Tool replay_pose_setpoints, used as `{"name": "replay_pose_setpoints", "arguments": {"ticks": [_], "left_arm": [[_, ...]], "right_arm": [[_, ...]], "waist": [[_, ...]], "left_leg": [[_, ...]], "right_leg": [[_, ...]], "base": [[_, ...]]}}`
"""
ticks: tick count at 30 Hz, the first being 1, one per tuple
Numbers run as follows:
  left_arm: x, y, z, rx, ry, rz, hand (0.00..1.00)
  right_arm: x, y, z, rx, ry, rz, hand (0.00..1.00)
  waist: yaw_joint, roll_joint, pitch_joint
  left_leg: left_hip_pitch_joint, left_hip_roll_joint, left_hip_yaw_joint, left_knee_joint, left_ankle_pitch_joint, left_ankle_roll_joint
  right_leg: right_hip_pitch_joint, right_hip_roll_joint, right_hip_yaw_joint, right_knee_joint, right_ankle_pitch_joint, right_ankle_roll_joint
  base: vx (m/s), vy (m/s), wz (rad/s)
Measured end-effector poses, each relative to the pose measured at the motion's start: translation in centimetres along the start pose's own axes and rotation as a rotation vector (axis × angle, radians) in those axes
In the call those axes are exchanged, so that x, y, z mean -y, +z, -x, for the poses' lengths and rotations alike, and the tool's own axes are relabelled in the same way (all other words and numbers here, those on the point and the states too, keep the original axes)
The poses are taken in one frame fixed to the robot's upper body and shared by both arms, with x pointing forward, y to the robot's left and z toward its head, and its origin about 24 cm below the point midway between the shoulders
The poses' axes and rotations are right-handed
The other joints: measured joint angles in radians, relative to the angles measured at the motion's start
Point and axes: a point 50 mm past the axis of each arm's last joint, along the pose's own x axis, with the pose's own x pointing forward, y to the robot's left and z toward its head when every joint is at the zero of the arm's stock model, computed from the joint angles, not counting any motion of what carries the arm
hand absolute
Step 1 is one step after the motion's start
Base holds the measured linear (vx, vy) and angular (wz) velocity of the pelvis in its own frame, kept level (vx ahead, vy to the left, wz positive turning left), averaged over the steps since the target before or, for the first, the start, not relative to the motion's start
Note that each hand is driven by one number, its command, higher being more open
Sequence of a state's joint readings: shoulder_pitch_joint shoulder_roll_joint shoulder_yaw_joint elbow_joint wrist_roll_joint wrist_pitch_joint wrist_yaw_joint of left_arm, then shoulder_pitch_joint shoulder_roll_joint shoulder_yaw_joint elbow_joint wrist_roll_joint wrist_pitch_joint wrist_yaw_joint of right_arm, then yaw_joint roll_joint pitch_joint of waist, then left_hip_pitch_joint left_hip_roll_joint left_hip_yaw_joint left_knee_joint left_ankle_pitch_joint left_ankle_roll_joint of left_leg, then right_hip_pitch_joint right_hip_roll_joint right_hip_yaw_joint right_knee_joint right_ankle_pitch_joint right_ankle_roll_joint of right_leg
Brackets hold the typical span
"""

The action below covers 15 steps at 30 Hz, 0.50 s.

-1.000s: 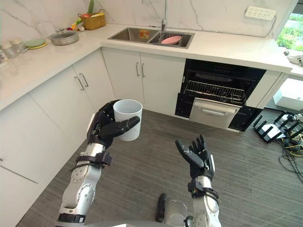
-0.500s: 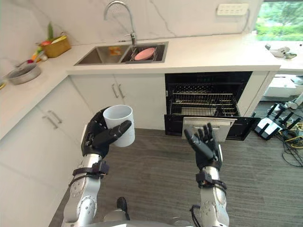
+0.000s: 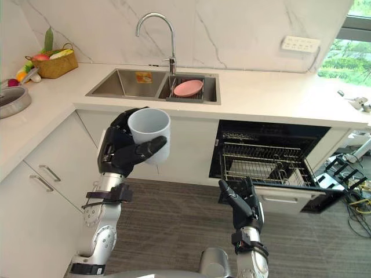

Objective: Walk over to the sink, pick up the cup, carry it to the dishwasher, place the cup inside the dishwasher, then close the dishwasher door

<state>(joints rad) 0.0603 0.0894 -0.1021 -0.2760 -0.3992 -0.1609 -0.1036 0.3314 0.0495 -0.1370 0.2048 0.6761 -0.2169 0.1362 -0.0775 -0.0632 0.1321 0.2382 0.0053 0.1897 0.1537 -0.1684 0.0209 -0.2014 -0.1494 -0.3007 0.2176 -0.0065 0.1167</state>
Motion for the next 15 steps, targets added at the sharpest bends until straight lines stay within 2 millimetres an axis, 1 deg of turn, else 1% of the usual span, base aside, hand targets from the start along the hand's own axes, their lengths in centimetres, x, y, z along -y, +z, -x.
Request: {"name": "replay_pose_setpoints", "arguments": {"ticks": [1,2,3,4,5,6,7,8,9,10,11,12,13,14,15], "left_arm": [[0.0,-0.1,0.1,-0.013,-0.016,-0.021,0.0],[0.6,-0.6,0.5,-0.038,-0.016,0.0,0.0],[1.0,-0.7,0.7,-0.04,-0.027,0.01,0.0],[1.6,-0.4,0.6,-0.025,-0.053,0.022,0.0],[2.2,-0.4,0.5,-0.018,-0.079,0.034,0.0],[3.1,-0.4,0.0,-0.01,-0.134,0.071,0.0],[3.6,-0.7,0.0,-0.017,-0.148,0.102,0.0],[4.4,-1.1,0.0,-0.032,-0.161,0.15,0.0],[4.8,-1.2,0.1,-0.034,-0.174,0.165,0.0],[5.3,-1.4,0.3,-0.042,-0.193,0.179,0.0],[5.7,-1.5,0.4,-0.048,-0.209,0.182,0.0],[6.1,-1.7,0.6,-0.062,-0.23,0.168,0.0],[6.2,-1.8,0.6,-0.067,-0.234,0.166,0.0],[6.1,-1.9,0.8,-0.073,-0.224,0.167,0.0],[6.0,-1.9,0.8,-0.075,-0.21,0.166,0.0]], "right_arm": [[0.0,0.3,-0.1,0.016,0.002,0.013,1.0],[0.5,1.0,-0.2,0.027,-0.004,0.047,1.0],[0.6,1.3,-0.4,0.032,-0.001,0.06,1.0],[0.3,1.6,-0.5,0.042,0.006,0.063,1.0],[0.1,1.6,-0.4,0.052,-0.001,0.059,1.0],[-0.5,1.6,-0.4,0.084,-0.026,0.038,1.0],[-0.8,1.7,-0.4,0.099,-0.039,0.023,1.0],[-1.0,2.7,0.1,0.147,-0.047,0.012,1.0],[-1.1,3.5,0.3,0.18,-0.039,0.013,1.0],[-1.5,4.9,0.4,0.253,-0.01,0.019,1.0],[-1.9,5.8,0.3,0.301,0.009,0.019,1.0],[-2.2,6.7,0.2,0.355,0.026,0.02,1.0],[-2.4,7.0,0.1,0.374,0.037,0.021,1.0],[-2.8,7.3,-0.2,0.389,0.066,0.021,1.0],[-3.3,7.5,-0.6,0.395,0.09,0.019,1.0]], "waist": [[0.006,-0.019,0.003],[0.009,0.037,0.004],[0.017,0.066,-0.008],[0.026,0.098,-0.028],[0.012,0.124,-0.045],[-0.004,0.112,-0.04],[-0.011,0.105,-0.034],[-0.017,0.118,-0.03],[-0.014,0.126,-0.027],[-0.002,0.142,-0.031],[-0.005,0.145,-0.033],[-0.006,0.141,-0.031],[-0.005,0.137,-0.032],[0.005,0.131,-0.034],[0.016,0.128,-0.035]], "left_leg": [[0.063,-0.031,0.009,0.0,-0.04,-0.004],[0.12,-0.007,0.035,-0.007,-0.082,0.0],[0.132,0.012,0.059,-0.005,-0.105,0.004],[0.143,0.039,0.09,0.006,-0.151,0.033],[0.151,0.066,0.096,0.018,-0.183,0.071],[0.12,0.101,0.118,0.199,-0.193,0.074],[0.082,0.13,0.129,0.338,-0.179,0.057],[-0.017,0.207,0.13,0.623,-0.077,0.0],[-0.067,0.237,0.113,0.745,0.007,-0.033],[-0.159,0.254,0.079,0.921,0.087,-0.109],[-0.215,0.253,0.078,0.997,0.073,-0.121],[-0.272,0.261,0.087,1.016,0.036,-0.104],[-0.293,0.268,0.093,0.994,0.018,-0.095],[-0.311,0.285,0.104,0.9,-0.01,-0.065],[-0.309,0.292,0.087,0.753,-0.02,-0.05]], "right_leg": [[0.02,-0.026,-0.056,0.007,0.079,-0.11],[0.047,-0.037,-0.15,0.058,0.061,-0.159],[0.042,-0.035,-0.172,0.085,0.049,-0.174],[0.022,-0.012,-0.174,0.144,0.019,-0.221],[0.014,0.007,-0.174,0.19,-0.019,-0.252],[0.018,-0.001,-0.178,0.281,-0.133,-0.23],[0.035,-0.004,-0.179,0.303,-0.163,-0.222],[0.078,0.01,-0.171,0.323,-0.21,-0.203],[0.097,0.021,-0.159,0.325,-0.228,-0.199],[0.119,0.035,-0.12,0.324,-0.253,-0.199],[0.137,0.036,-0.095,0.319,-0.265,-0.193],[0.177,0.036,-0.061,0.288,-0.275,-0.186],[0.192,0.036,-0.038,0.269,-0.273,-0.182],[0.214,0.034,0.022,0.236,-0.263,-0.165],[0.233,0.029,0.084,0.214,-0.258,-0.156]], "base": [[0.43,-0.052,-0.52],[0.44,-0.022,-0.64],[0.49,0.022,-0.84],[0.48,-0.045,-0.59],[0.61,-0.1,-0.28],[0.48,-0.14,0.03],[0.46,-0.152,0.05],[0.35,-0.119,-0.12],[0.46,-0.06,-0.51],[0.49,0.065,-0.79],[0.59,0.107,-1.01],[0.52,0.109,-0.8],[0.5,0.102,-1.13],[0.48,0.135,-1.46],[0.47,0.157,-1.55]]}}
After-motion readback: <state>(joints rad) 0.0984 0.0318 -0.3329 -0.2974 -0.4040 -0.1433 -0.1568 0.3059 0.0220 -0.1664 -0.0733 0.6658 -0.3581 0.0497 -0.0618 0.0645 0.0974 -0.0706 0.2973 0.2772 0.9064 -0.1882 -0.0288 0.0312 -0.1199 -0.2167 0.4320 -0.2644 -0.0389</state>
